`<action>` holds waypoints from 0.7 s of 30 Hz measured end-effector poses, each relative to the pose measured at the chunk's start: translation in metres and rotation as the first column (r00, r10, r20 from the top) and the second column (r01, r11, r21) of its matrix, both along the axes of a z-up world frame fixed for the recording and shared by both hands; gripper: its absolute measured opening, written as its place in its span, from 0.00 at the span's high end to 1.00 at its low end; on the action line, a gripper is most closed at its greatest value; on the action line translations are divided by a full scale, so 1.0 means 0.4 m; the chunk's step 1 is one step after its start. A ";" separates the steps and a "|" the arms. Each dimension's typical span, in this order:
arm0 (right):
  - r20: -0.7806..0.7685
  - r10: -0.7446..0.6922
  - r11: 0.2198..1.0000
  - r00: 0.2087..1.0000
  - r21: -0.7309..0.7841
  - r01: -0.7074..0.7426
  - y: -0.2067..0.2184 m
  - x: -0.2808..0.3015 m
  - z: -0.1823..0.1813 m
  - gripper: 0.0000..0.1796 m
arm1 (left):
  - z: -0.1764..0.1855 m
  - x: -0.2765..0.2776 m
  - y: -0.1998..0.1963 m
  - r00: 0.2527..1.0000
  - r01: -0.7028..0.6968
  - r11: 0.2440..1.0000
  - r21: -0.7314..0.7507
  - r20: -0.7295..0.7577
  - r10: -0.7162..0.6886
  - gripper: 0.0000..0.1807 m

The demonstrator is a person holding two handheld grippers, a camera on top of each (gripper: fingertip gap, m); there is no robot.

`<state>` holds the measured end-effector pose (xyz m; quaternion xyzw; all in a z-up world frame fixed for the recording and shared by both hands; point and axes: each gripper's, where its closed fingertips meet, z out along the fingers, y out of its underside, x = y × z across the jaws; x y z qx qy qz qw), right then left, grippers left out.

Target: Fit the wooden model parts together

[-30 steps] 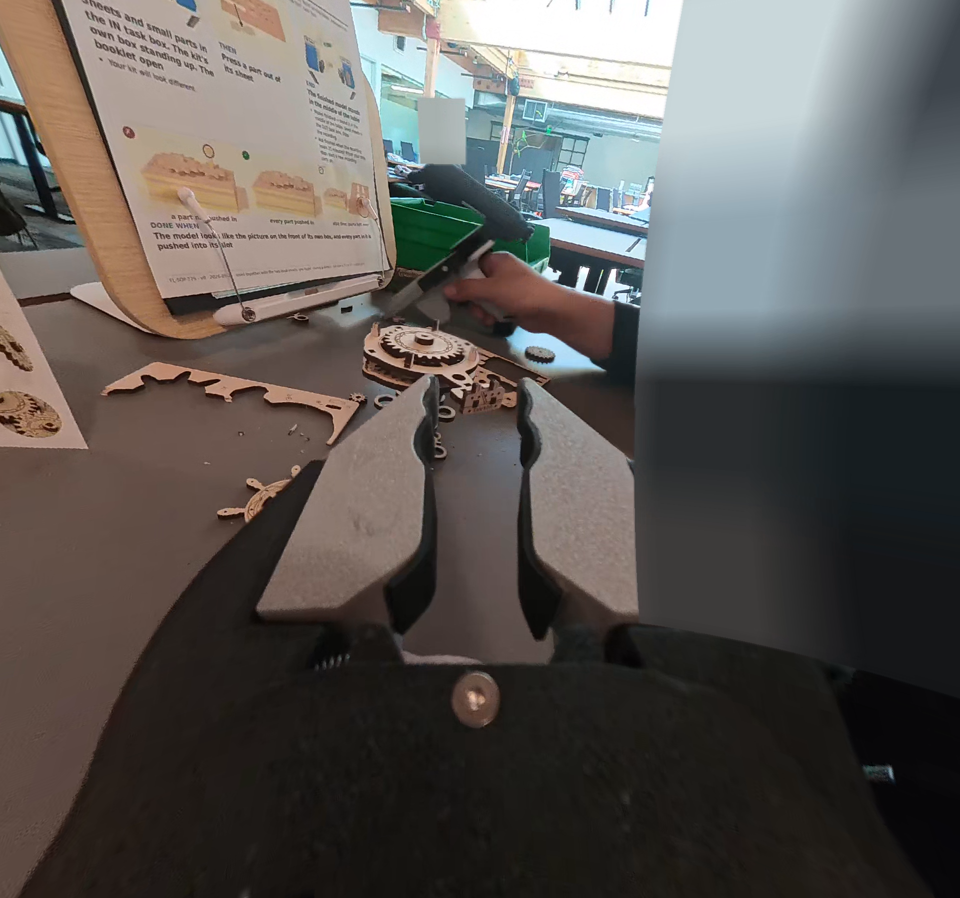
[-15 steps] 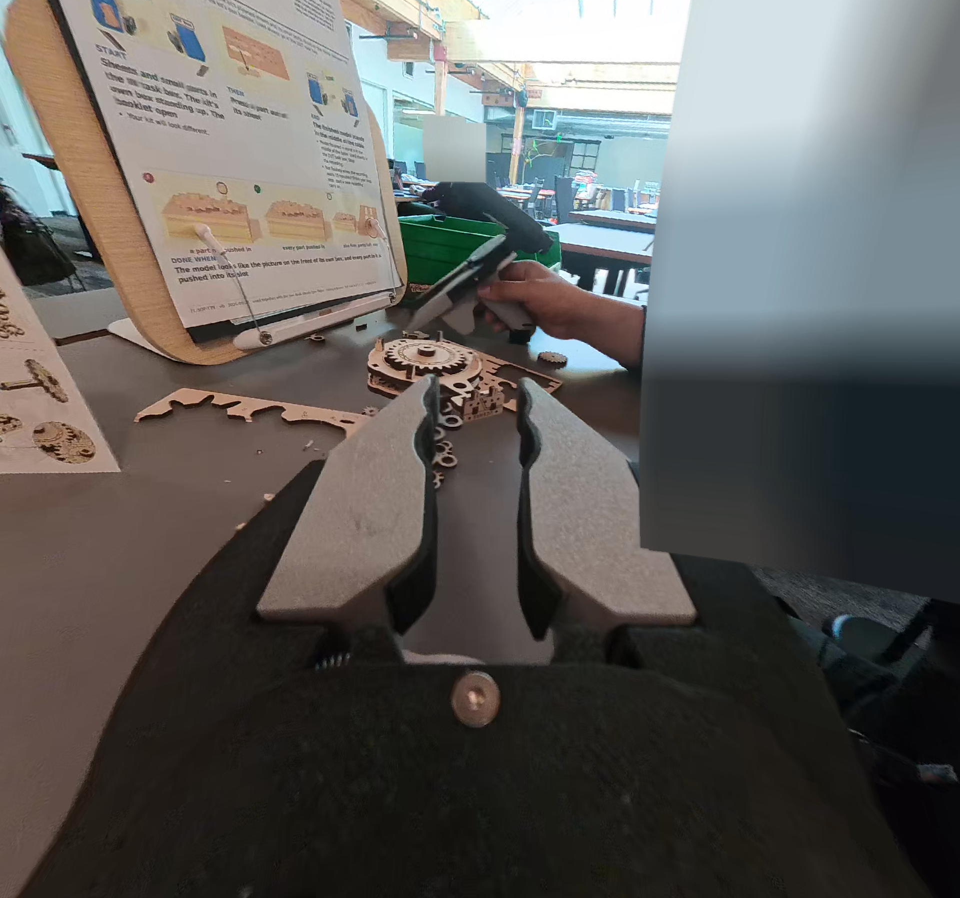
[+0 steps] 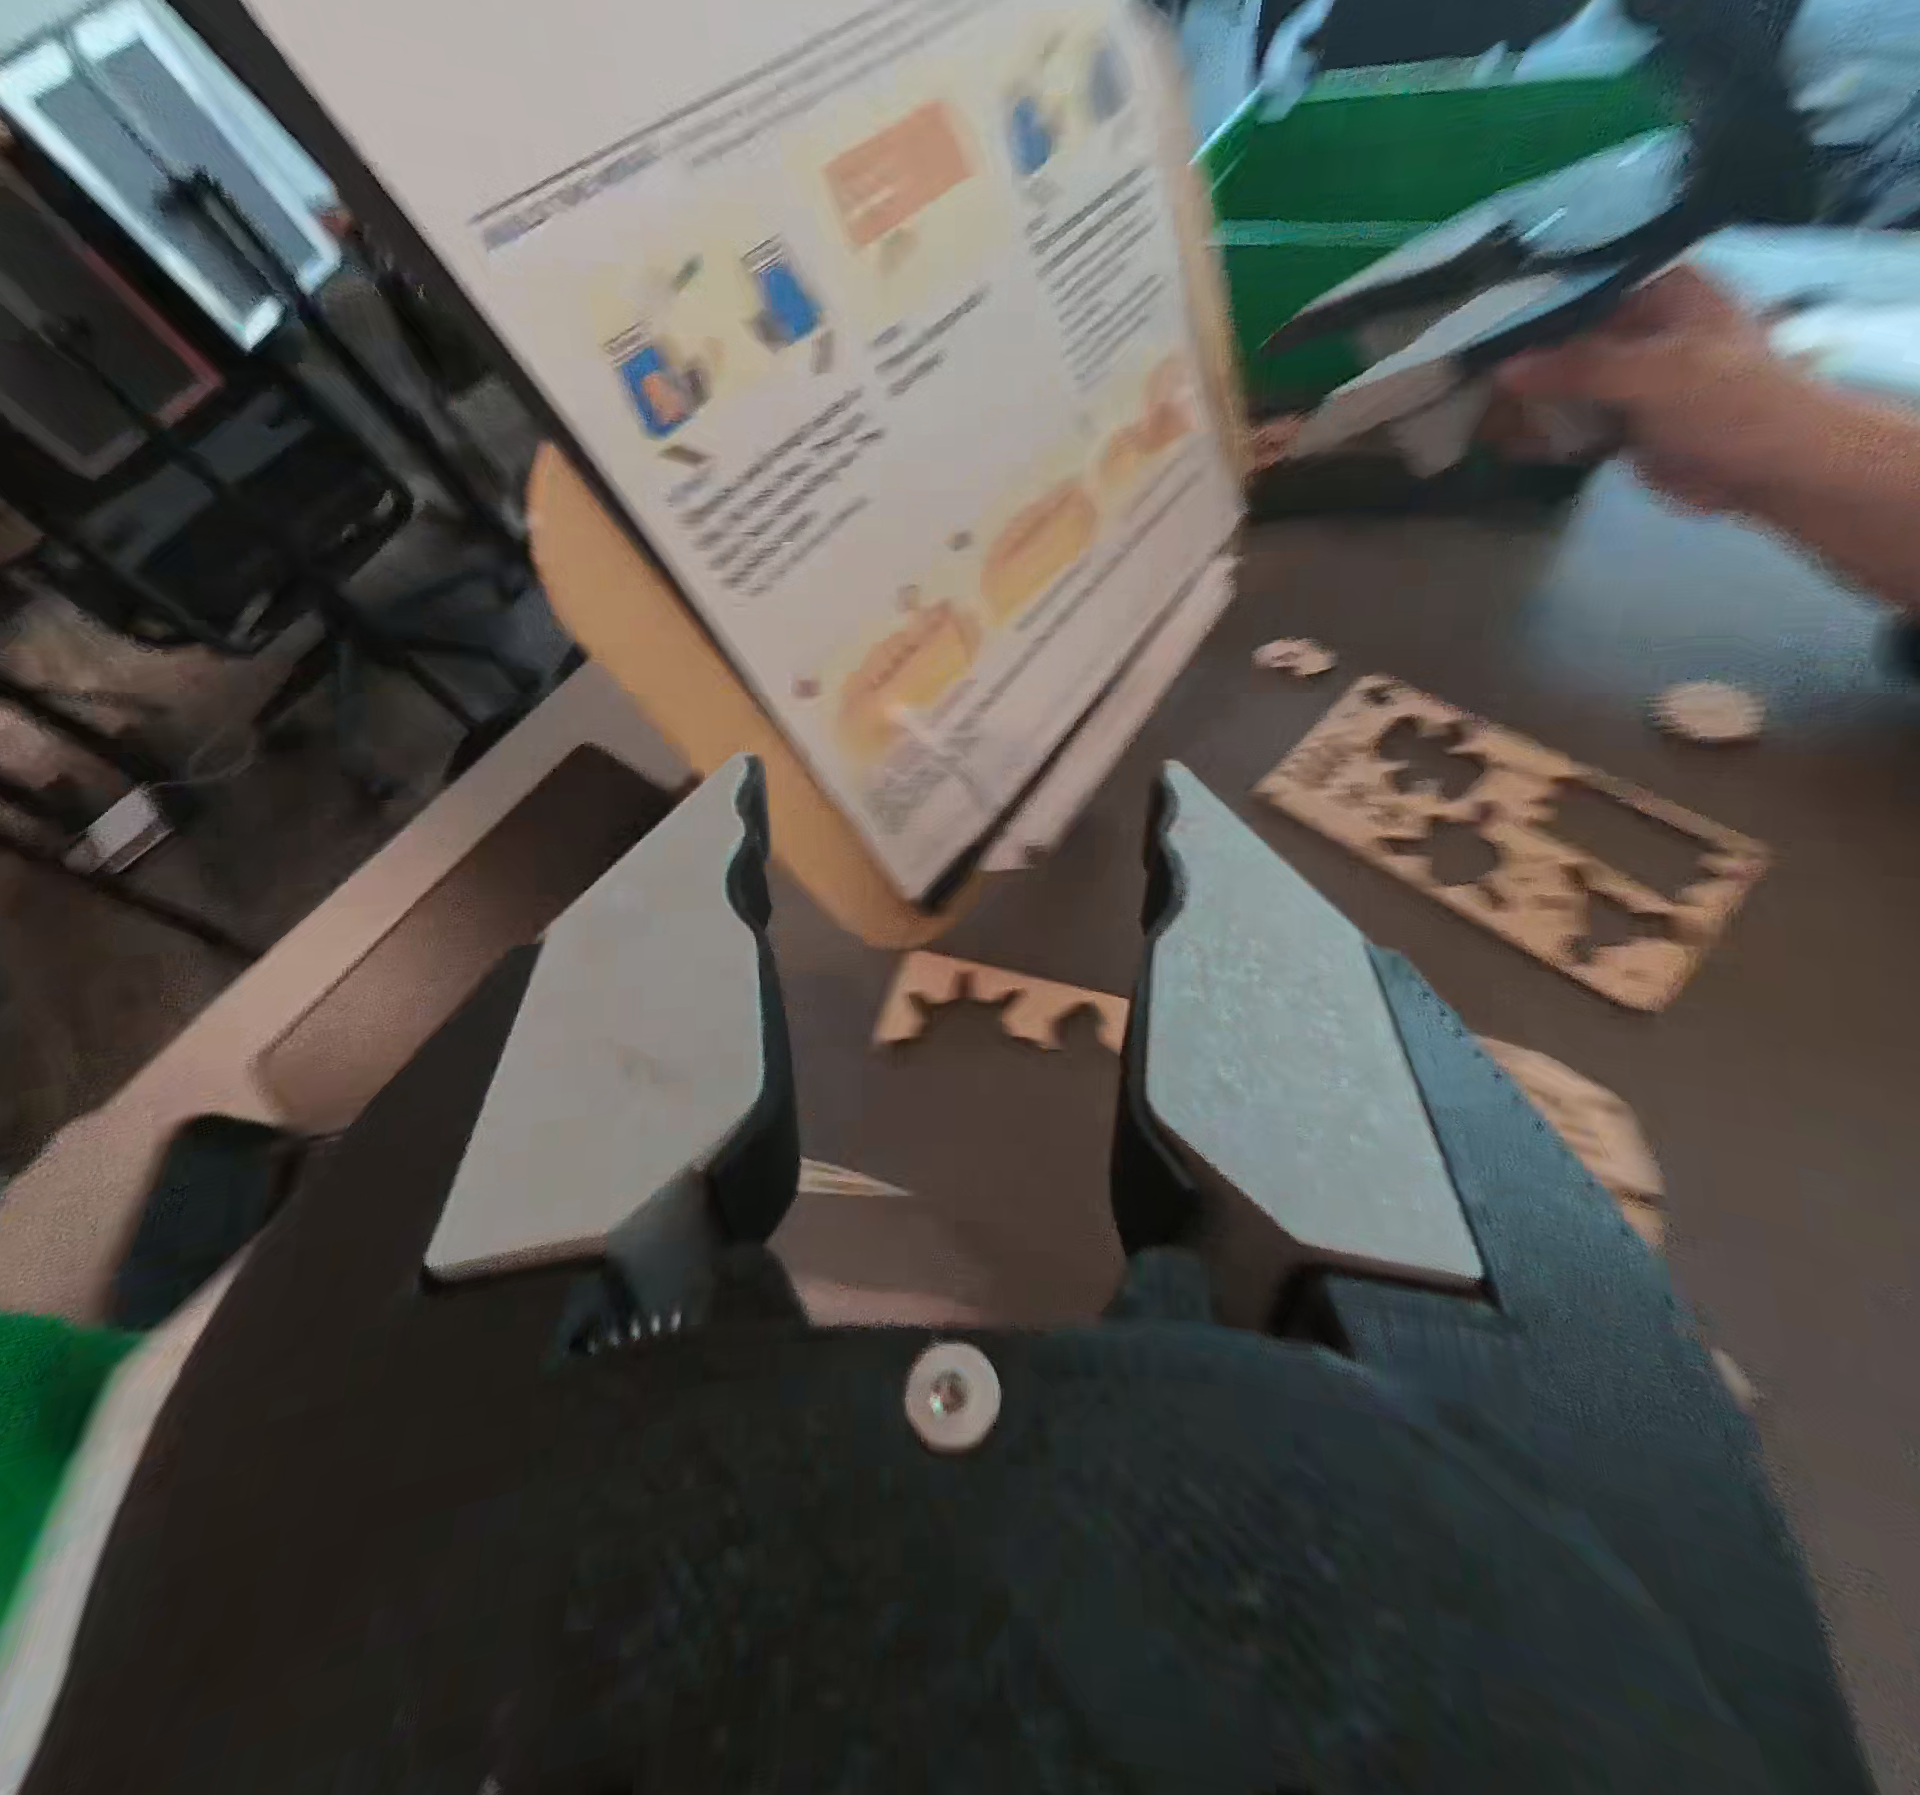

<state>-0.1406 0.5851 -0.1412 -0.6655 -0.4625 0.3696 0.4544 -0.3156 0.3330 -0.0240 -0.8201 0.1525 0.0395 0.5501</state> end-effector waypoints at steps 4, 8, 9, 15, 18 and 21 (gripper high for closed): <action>0.094 0.039 0.999 0.995 -0.018 -0.038 0.076 -0.040 -0.030 0.37 | -0.056 -0.214 0.182 0.971 -0.168 0.969 -0.183 -0.198 0.131 0.57; 0.065 0.288 0.956 0.955 -0.083 -0.282 0.036 -0.108 -0.051 0.56 | -0.109 -0.200 0.258 0.999 0.034 0.956 -0.293 -0.004 -0.037 0.63; 0.057 0.327 0.942 0.943 -0.097 -0.321 0.028 -0.118 -0.051 0.57 | -0.118 -0.183 0.273 0.996 0.093 0.952 -0.293 0.034 -0.087 0.74; 0.069 0.383 0.921 0.921 -0.102 -0.376 0.057 -0.138 -0.053 0.58 | -0.133 -0.148 0.299 0.967 0.248 0.927 -0.281 0.133 -0.219 0.83; 0.050 0.376 0.924 0.925 -0.094 -0.370 0.075 -0.155 -0.051 0.58 | -0.130 -0.157 0.313 0.964 0.264 0.931 -0.254 0.111 -0.243 0.83; 0.033 0.341 0.937 0.939 -0.085 -0.338 0.094 -0.179 -0.049 0.56 | -0.131 -0.187 0.342 0.968 0.243 0.936 -0.255 0.119 -0.219 0.82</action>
